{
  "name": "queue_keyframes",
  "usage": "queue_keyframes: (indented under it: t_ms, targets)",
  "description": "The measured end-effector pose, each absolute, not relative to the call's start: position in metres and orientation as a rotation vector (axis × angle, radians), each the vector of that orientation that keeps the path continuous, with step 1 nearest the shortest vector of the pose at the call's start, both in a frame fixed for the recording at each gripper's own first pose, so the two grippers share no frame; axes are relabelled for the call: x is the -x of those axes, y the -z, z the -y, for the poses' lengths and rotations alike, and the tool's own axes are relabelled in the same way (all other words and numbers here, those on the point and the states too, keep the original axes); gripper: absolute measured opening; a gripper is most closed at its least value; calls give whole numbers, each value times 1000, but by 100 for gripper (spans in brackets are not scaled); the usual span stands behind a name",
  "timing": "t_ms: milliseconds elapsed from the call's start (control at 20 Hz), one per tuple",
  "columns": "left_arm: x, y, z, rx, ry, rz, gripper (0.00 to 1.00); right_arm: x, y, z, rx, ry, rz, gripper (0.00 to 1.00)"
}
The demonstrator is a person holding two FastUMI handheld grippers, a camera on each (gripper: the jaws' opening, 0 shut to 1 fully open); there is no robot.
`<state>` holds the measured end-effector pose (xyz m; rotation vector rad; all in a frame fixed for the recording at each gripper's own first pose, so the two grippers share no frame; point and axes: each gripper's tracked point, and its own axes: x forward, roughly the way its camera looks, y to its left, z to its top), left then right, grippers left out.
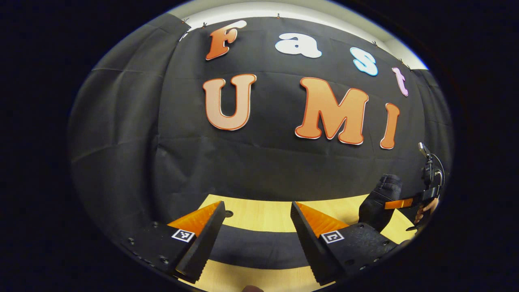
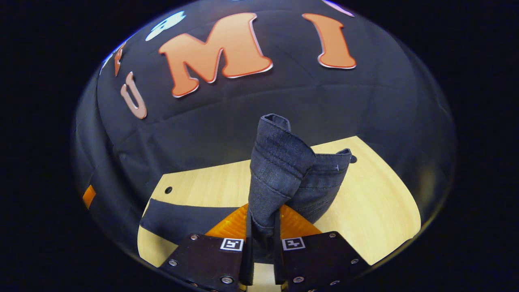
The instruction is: Grasp the waist and the cuffs of the jeans and fold them to make the two legs overlap; first hold the waist and fold one-third of the jeans toward the cuffs, then hold the cuffs and fold the remaining one-third in the same direction to finish folding.
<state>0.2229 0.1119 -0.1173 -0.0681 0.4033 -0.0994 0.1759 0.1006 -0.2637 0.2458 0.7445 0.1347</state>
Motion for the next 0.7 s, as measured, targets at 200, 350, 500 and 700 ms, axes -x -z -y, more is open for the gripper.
queue_keyframes:
  t_ms: [200, 350, 500, 700]
  targets:
    - [-212, 124, -153, 89, 38, -414, 97, -169, 287, -156, -208, -164, -801, 20]
    - [-203, 132, -184, 100, -19, -435, 97, -165, 312, -184, -186, -180, -850, 20]
    - [-193, 141, -212, 97, -62, -453, 97, -162, 329, -204, -169, -183, -897, 23]
    - [-185, 155, -231, 99, -92, -492, 94, -156, 333, -237, -240, -229, -928, 40]
